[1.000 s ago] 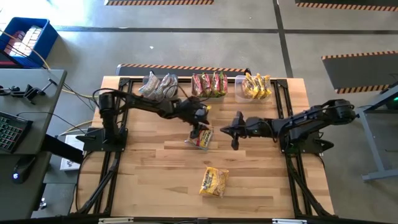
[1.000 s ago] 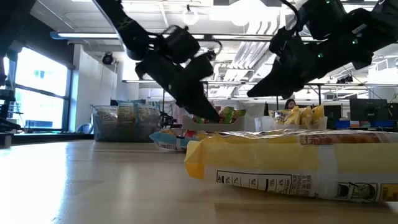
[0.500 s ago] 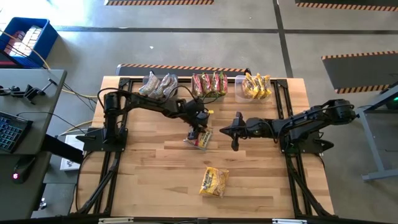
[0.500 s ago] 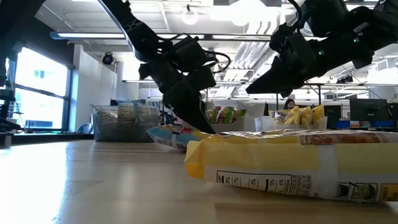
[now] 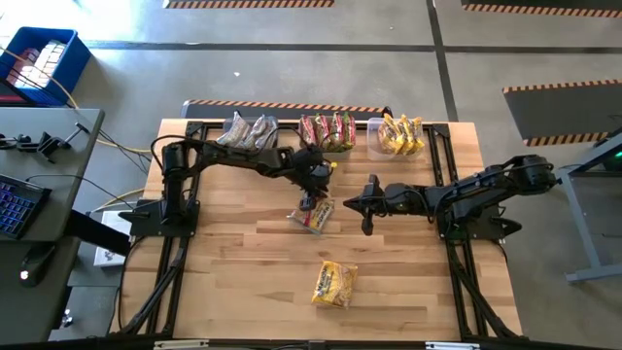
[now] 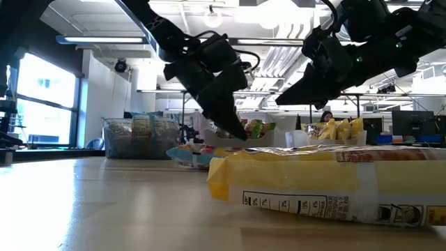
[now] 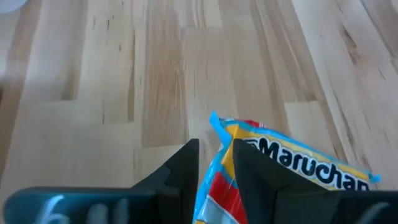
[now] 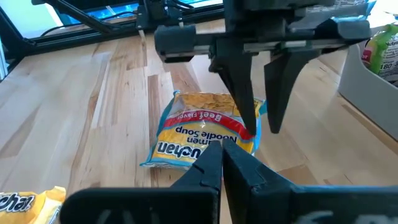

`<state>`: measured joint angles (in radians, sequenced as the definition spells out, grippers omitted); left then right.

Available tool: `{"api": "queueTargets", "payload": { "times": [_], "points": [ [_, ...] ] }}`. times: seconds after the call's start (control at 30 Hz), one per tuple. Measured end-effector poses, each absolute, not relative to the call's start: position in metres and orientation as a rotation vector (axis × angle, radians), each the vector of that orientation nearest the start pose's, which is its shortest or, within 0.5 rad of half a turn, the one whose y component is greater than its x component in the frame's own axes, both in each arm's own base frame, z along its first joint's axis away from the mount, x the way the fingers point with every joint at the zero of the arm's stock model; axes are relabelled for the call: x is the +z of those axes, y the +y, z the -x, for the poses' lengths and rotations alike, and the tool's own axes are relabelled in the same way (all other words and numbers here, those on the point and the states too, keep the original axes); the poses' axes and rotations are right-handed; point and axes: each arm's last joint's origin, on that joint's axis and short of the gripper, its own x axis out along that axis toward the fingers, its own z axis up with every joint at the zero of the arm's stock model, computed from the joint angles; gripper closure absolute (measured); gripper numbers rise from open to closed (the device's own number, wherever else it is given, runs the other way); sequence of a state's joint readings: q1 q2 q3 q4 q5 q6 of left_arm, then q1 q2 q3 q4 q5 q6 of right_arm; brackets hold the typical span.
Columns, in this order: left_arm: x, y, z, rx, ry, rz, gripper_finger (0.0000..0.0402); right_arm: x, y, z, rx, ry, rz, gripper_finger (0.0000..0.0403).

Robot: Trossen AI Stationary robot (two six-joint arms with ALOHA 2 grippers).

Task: Sort Maruchan noodles
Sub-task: Put the blue noodle pack into the black bin

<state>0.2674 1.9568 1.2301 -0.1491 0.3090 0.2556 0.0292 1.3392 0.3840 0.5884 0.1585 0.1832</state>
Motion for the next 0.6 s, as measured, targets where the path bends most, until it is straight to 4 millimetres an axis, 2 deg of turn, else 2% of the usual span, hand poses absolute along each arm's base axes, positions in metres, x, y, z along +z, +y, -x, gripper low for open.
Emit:
{"api": "queueTargets", "payload": {
  "times": [0.13, 0.37, 0.5, 0.6],
  "points": [
    [0.156, 0.099, -0.391, -0.155, 0.850, 0.002, 0.0288, 0.161, 0.002, -0.240, -0.161, 0.352, -0.147, 0.0403],
    [0.130, 0.098, -0.392, -0.187, 0.922, 0.002, 0.0261, 0.161, 0.002, -0.240, -0.162, 0.352, -0.146, 0.0403],
    [0.125, 0.097, -0.393, -0.223, 0.933, -0.038, 0.0272, 0.160, 0.002, -0.240, -0.162, 0.353, -0.147, 0.0403],
    [0.125, 0.096, -0.392, -0.244, 0.928, -0.048, 0.0300, 0.161, 0.002, -0.240, -0.162, 0.352, -0.147, 0.0403]
  ]
}}
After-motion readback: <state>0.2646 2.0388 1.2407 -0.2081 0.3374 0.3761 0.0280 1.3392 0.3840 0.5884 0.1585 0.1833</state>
